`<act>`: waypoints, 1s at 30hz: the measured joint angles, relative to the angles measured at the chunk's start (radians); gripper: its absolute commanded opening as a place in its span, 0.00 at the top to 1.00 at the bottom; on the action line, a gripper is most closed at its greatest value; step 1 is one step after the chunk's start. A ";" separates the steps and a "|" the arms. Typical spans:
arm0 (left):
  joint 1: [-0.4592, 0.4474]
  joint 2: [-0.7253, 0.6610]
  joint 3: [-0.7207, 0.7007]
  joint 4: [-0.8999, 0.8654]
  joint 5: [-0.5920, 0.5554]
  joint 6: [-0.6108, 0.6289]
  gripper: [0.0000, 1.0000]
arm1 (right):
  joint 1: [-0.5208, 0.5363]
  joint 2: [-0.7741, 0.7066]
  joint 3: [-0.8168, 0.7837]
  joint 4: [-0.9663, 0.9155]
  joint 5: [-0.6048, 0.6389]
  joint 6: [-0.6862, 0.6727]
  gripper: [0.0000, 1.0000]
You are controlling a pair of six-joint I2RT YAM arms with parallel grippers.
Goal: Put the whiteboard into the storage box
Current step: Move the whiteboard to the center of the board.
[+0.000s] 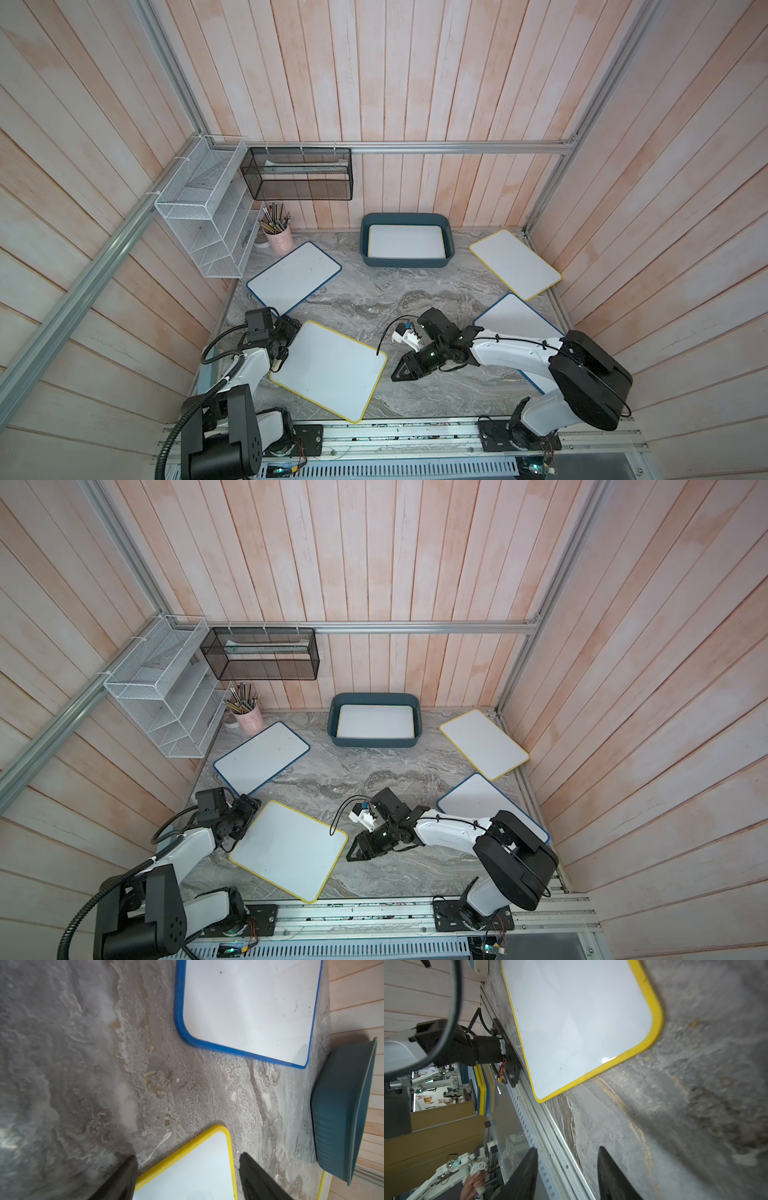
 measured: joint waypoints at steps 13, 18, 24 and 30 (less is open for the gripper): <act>-0.001 -0.004 0.000 -0.005 -0.001 0.027 0.21 | 0.037 0.239 0.019 0.320 -0.021 0.190 0.52; 0.001 -0.002 -0.001 0.003 -0.012 0.040 0.21 | 0.027 0.290 0.095 0.317 0.013 0.216 0.52; 0.010 0.000 -0.025 0.065 -0.047 0.058 0.21 | -0.059 0.366 0.196 0.314 0.007 0.230 0.52; 0.008 -0.042 -0.053 0.070 -0.035 0.058 0.22 | -0.173 0.512 0.484 0.251 0.051 0.154 0.52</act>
